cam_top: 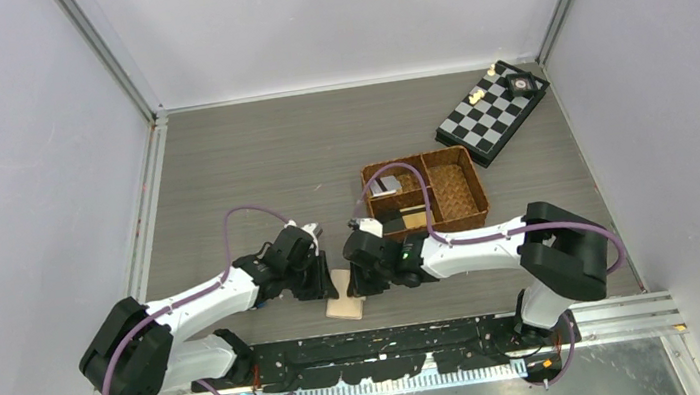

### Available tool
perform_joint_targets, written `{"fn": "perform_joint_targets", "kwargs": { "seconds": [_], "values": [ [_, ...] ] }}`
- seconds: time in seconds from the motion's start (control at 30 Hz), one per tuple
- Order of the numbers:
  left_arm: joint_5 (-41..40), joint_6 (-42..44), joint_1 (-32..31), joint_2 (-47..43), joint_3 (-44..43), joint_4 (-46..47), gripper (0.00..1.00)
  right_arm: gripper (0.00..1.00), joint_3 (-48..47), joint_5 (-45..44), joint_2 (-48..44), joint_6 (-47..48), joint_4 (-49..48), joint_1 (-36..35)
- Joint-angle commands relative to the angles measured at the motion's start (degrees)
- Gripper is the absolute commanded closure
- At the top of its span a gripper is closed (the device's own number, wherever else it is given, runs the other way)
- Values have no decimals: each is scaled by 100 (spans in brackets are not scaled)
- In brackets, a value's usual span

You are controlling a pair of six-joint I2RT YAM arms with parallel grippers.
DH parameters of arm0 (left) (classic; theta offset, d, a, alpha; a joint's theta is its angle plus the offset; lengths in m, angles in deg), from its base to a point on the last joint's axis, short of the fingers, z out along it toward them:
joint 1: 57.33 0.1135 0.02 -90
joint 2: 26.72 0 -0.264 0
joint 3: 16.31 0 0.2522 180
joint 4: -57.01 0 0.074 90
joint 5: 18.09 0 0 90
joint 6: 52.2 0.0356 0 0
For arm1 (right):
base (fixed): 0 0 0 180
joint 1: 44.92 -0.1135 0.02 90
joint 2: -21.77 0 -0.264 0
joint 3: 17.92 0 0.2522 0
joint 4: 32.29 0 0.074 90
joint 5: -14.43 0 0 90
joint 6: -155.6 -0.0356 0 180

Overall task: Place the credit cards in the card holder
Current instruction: Close the card holder at the center of the board.

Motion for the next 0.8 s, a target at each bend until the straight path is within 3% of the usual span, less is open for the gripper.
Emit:
{"fn": "perform_joint_targets", "kwargs": {
  "seconds": [0.0,0.4,0.77],
  "values": [
    [-316,90,-90,161,169,-202,98,99,-118,-196,246,34,-395,-14],
    [-329,90,-90,117,195,-219,99,99,-196,-535,426,-147,54,-5],
    [-361,88,-89,98,184,-257,99,100,-7,-188,-324,68,-240,-9]
  ]
}}
